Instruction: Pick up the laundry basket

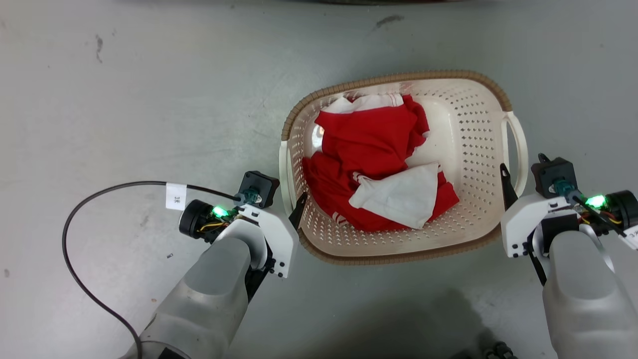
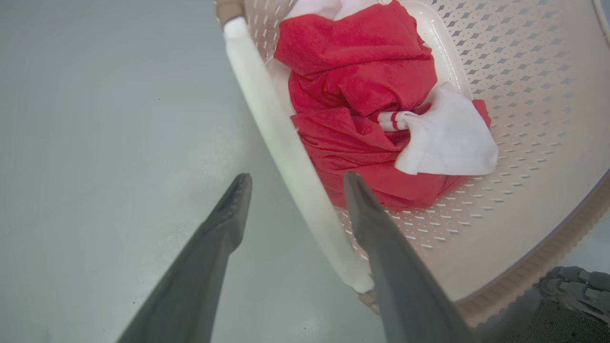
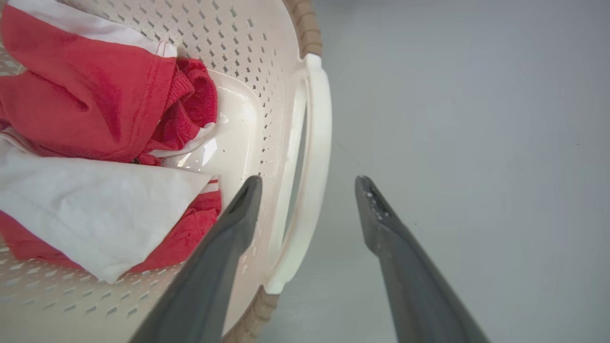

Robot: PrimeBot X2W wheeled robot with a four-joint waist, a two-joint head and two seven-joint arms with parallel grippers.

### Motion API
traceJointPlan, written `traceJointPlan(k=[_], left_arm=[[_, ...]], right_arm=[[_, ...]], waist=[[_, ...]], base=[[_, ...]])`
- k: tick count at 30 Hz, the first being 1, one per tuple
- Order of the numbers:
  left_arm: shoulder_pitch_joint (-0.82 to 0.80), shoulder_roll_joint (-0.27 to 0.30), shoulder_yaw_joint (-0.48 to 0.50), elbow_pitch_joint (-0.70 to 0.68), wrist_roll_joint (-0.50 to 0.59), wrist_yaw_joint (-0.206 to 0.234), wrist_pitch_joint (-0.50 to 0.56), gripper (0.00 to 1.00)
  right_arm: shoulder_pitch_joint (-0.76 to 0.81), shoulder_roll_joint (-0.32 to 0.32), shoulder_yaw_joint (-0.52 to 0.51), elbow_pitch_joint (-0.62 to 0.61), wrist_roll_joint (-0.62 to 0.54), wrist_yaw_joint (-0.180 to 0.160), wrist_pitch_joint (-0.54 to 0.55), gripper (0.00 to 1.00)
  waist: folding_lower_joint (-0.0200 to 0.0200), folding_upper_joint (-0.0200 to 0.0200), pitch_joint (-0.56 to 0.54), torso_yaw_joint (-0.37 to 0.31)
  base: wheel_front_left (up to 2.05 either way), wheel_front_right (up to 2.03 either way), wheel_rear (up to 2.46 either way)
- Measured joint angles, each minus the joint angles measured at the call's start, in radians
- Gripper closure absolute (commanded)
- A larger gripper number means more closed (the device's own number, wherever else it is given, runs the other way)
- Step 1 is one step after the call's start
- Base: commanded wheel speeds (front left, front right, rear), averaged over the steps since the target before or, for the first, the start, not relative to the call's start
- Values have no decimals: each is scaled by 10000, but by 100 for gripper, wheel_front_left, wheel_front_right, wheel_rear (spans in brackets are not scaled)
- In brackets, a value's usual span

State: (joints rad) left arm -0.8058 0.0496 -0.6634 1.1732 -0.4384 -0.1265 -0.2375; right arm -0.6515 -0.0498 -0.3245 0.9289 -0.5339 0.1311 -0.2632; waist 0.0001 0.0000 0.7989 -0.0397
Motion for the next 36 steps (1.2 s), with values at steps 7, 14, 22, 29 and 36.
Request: traceJointPlan(k=[7, 14, 22, 29, 36], left_arm=[[-366, -12, -466, 186, -430, -27, 59, 0], [-631, -35, -815, 305, -800, -29, 86, 0], [-707, -88, -1202, 489, -1208, 17, 230, 100], [-352, -44, -1509, 594, -1584, 17, 245, 100], [296, -27, -1707, 767, -2015, 6, 493, 100]], right_arm=[[-838, -38, -412, 765, -696, 0, 0, 0], [-1310, -52, -639, 1172, -1035, 0, 0, 0], [-1411, 56, -798, 1730, -1204, 17, 0, 100], [-1006, 96, -736, 2075, -1271, 21, -2, 100], [-620, 90, -362, 2855, -1266, 10, 12, 100]], waist=[[0, 0, 572, 33], [0, 0, 924, 83], [0, 0, 804, 69], [-1, 0, -77, 85], [-1, 0, -1493, 153]], base=[[0, 0, 0], [0, 0, 0], [0, 0, 0], [0, 0, 0], [0, 0, 0]])
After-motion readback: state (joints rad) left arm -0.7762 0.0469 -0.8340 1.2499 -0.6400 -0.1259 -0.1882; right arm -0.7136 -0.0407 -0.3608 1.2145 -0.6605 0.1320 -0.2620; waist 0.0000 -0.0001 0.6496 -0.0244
